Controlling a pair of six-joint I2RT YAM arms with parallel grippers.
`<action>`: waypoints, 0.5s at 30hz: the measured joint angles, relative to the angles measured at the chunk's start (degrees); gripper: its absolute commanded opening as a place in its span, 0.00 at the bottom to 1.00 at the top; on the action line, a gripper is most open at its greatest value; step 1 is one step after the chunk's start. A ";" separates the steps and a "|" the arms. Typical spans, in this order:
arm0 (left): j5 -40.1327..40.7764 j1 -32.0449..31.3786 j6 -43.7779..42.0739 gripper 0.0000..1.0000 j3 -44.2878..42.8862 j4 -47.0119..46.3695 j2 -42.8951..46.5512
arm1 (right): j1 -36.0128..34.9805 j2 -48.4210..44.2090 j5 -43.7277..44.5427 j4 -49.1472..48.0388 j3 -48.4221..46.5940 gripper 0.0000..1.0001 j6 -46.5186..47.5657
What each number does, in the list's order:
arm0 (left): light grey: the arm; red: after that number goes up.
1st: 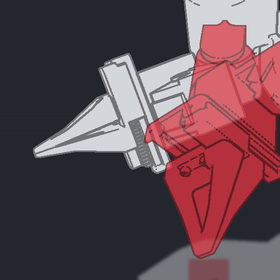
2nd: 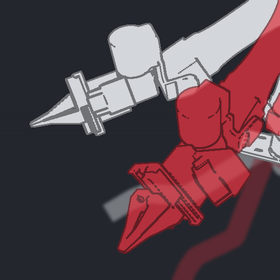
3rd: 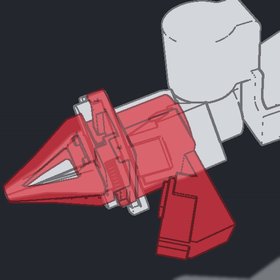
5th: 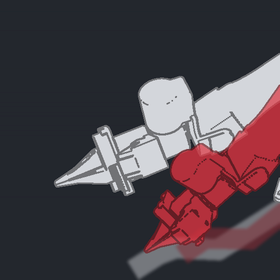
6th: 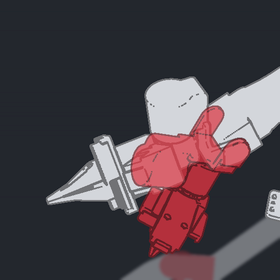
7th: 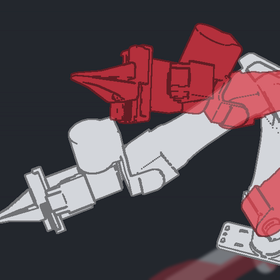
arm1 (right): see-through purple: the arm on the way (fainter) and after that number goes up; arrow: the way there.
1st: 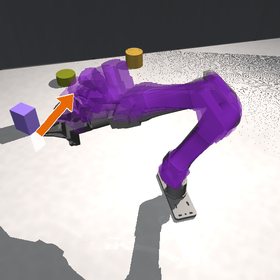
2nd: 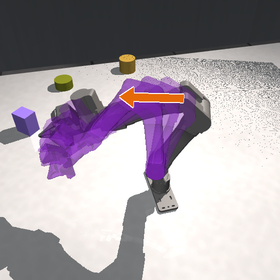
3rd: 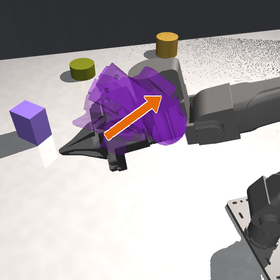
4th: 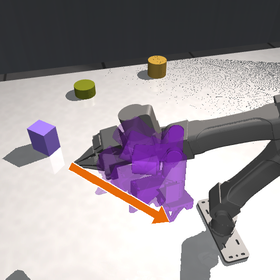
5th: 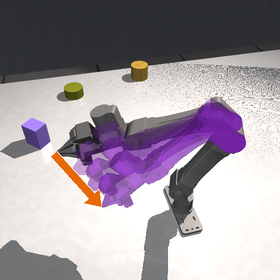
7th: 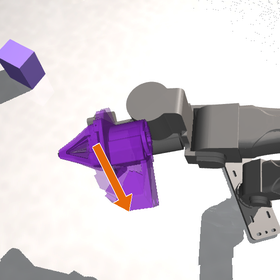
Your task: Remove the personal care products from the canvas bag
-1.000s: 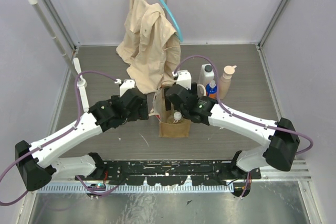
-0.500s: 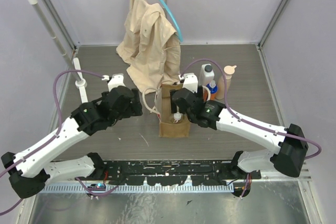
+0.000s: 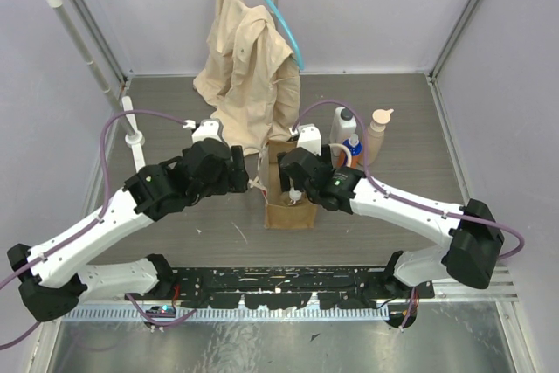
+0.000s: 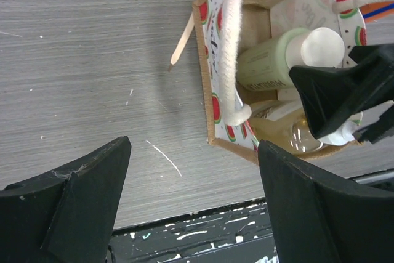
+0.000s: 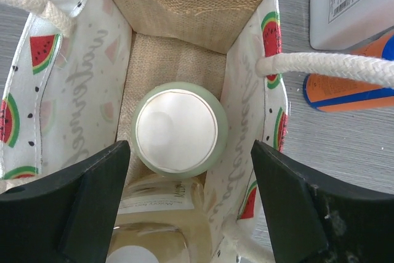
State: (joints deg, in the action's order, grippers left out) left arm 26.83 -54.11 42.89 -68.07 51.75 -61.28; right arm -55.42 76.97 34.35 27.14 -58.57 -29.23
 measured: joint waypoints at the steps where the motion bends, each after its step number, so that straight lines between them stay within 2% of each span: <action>1: -0.44 -0.22 -0.11 0.91 0.00 -0.24 -0.17 | 0.00 0.13 -0.17 -0.15 0.00 0.86 0.20; 10: -3.82 -1.07 -0.76 0.89 -0.02 -2.75 -2.03 | 0.00 4.96 0.44 -0.92 -3.63 0.83 1.90; 13: -4.02 -1.36 -0.72 0.89 -0.02 -3.67 -2.01 | 0.04 7.48 1.20 -1.07 -5.95 0.67 2.10; 15: -3.98 -1.40 -0.72 0.89 -0.02 -4.15 -1.46 | 0.11 8.66 1.57 -1.62 -6.99 0.63 2.23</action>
State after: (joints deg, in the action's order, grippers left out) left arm 22.85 -55.51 42.17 -68.10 47.59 -62.74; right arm -55.31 85.62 35.92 25.52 -65.56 -27.00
